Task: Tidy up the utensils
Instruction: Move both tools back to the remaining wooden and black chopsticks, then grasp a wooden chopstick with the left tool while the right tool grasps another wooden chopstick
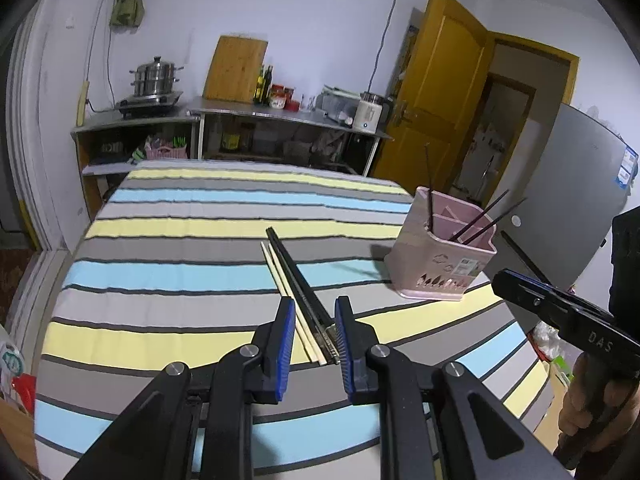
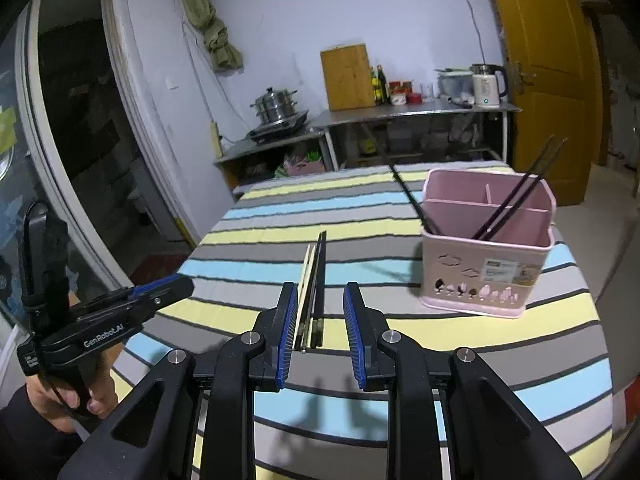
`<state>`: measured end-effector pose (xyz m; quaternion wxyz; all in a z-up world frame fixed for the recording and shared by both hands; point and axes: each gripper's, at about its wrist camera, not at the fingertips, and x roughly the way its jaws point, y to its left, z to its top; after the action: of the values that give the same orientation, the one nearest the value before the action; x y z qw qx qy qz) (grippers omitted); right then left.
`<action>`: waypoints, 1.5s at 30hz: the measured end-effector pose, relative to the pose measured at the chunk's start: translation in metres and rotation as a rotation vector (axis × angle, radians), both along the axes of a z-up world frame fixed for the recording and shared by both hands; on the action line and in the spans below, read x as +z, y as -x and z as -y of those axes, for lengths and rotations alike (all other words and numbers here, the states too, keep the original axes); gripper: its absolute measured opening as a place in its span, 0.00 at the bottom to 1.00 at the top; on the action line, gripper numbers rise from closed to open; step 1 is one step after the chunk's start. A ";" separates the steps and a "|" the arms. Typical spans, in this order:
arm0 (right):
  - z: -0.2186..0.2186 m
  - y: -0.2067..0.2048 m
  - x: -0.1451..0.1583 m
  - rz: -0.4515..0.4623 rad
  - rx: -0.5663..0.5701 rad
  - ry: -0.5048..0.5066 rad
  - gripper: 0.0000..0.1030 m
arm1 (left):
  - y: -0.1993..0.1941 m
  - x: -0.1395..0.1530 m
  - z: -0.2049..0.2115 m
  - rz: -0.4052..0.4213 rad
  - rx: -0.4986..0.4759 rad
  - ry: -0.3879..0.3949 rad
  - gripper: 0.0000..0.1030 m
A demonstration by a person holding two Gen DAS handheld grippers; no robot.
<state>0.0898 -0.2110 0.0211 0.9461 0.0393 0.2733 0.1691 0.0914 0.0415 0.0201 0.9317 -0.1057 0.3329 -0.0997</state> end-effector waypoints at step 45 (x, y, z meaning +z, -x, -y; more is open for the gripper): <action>-0.022 -0.086 -0.070 -0.199 0.043 0.058 0.24 | -0.172 -0.124 0.008 -0.201 0.077 -0.135 0.21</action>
<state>0.1761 -0.1894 -0.0490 0.9113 0.0225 0.3713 0.1768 0.2630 0.0335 -0.1036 0.9017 -0.0648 0.4263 -0.0301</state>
